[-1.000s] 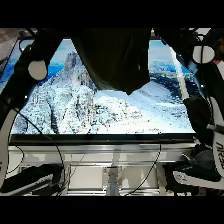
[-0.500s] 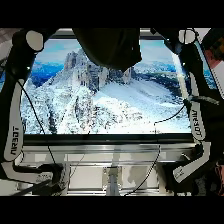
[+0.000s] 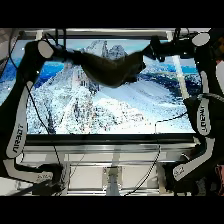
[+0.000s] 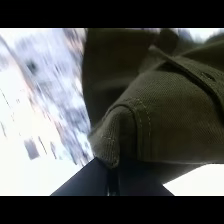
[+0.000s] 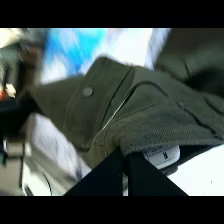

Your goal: Fold the clothes and pants, and hang the long-sleeved shirts on hangers.

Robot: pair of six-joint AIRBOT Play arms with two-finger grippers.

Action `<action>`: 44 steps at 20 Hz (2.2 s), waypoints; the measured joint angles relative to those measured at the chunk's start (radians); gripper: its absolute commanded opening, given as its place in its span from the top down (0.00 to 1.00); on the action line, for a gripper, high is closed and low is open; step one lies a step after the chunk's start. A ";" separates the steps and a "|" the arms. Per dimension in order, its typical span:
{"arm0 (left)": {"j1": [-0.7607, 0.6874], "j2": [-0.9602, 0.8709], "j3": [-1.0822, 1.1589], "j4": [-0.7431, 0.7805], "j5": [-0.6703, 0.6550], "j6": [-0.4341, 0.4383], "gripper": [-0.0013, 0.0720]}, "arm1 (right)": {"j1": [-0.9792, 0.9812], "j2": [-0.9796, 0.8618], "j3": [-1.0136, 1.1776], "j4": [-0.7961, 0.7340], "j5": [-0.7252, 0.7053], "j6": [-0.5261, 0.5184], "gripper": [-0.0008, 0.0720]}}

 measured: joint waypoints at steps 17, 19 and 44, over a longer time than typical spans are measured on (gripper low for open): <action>-0.208 0.443 -0.742 0.010 -0.053 -0.076 0.95 | -0.005 0.676 -1.178 -0.370 0.161 -0.008 0.95; -0.227 0.473 -0.752 0.011 -0.075 -0.101 0.95 | -0.005 0.706 -1.226 -0.383 0.169 -0.007 0.95; -0.265 -0.014 -0.286 0.042 0.597 -0.167 0.95 | -0.006 0.721 -1.038 -0.426 -0.545 0.443 0.95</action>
